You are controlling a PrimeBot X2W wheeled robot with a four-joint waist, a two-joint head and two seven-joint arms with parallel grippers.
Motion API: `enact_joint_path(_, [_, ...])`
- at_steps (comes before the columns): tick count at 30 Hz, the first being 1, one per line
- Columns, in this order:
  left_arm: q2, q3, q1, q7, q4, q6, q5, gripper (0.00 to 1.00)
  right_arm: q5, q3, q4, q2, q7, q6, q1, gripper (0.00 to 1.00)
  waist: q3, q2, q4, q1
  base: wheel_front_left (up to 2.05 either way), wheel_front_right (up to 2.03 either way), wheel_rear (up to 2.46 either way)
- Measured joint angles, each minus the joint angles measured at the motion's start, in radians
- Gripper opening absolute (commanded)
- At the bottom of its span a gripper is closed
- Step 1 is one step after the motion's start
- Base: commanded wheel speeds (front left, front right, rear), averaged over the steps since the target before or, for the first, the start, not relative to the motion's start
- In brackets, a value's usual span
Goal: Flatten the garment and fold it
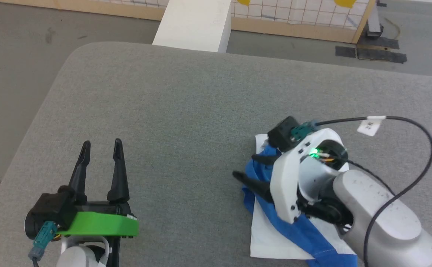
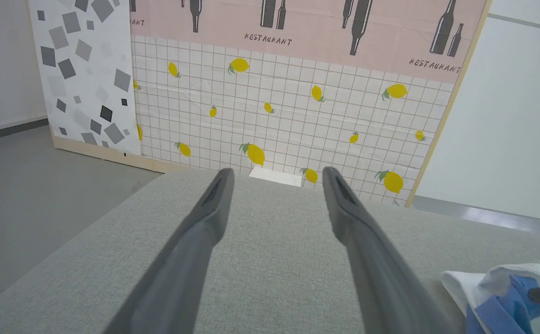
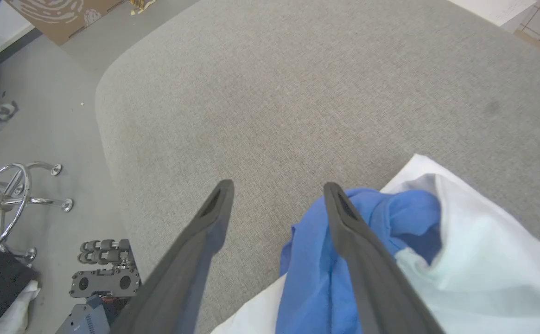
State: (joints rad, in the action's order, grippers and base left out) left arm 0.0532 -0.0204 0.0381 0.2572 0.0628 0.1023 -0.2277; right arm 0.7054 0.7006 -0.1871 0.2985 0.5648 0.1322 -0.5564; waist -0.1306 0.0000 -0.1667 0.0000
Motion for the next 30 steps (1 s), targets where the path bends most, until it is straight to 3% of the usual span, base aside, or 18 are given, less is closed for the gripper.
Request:
enact_joint_path(5, [0.000,-0.007,-0.012,0.000,0.002,0.002,0.019,1.00,-0.028,-0.114,0.017,0.007,-0.078,0.000,0.002,1.00,0.022,0.0000,0.018,0.0000,0.00,0.00,0.00])
enact_joint_path(10, [0.000,-0.020,-0.023,0.000,0.007,0.002,0.026,1.00,-0.149,-0.300,0.038,0.027,-0.113,0.000,0.067,1.00,0.038,0.0000,0.053,0.0000,0.00,0.00,0.00])
enact_joint_path(17, [0.000,-0.022,-0.023,0.000,0.011,0.002,0.041,1.00,-0.345,-0.510,0.055,-0.015,-0.025,0.000,0.235,1.00,0.037,0.0000,0.101,0.0000,0.00,0.00,0.00])
enact_joint_path(30, [0.000,0.010,-0.002,0.000,0.011,-0.010,0.061,1.00,-0.487,-0.556,-0.014,-0.144,0.122,0.000,0.309,1.00,-0.046,0.0001,0.101,0.0000,0.00,0.00,0.00])
